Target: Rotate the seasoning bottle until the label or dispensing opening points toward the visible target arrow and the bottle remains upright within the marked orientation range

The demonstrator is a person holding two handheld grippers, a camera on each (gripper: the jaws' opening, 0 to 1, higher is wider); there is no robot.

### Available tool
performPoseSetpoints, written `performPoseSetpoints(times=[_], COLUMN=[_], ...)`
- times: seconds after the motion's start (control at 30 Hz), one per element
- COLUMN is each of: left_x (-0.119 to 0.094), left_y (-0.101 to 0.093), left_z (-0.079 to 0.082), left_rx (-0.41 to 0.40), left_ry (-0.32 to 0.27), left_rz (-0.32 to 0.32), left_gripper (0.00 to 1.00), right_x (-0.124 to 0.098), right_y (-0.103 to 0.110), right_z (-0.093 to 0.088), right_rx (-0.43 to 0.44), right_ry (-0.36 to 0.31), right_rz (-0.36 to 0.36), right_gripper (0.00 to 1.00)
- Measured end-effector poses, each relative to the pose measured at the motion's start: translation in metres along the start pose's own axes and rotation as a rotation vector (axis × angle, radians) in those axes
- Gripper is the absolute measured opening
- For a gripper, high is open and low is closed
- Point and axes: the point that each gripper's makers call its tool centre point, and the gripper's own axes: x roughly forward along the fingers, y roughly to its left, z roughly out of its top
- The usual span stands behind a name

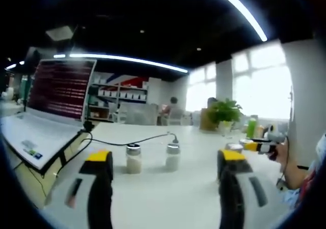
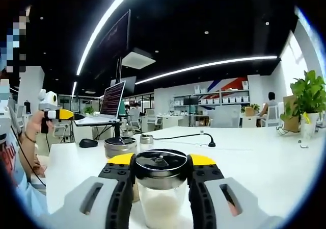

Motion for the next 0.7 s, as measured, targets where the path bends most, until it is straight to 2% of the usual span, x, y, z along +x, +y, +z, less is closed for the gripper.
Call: performPoseSetpoints(times=[0.13, 0.23, 0.47, 0.7], left_x=[-0.0013, -0.0017, -0.0067, -0.0057], left_y=[-0.0001, 0.0021, 0.0011, 0.0065], left_z=[-0.0004, -0.0011, 0.0046, 0.0021], left_rx=[0.037, 0.052, 0.067, 0.080], left_ry=[0.011, 0.016, -0.002, 0.013], left_rz=[0.002, 0.016, 0.018, 0.039], left_gripper=[0.91, 0.94, 1.00, 1.00], right_x=[0.0007, 0.0003, 0.0006, 0.0012], right_y=[0.0006, -0.0002, -0.0009, -0.0030], right_z=[-0.0008, -0.0010, -0.0025, -0.0031], right_rx=[-0.014, -0.008, -0.027, -0.035], right_ry=[0.007, -0.017, -0.012, -0.012], right_rz=[-0.037, -0.077, -0.141, -0.193], right_gripper=[0.40, 0.40, 0.40, 0.40])
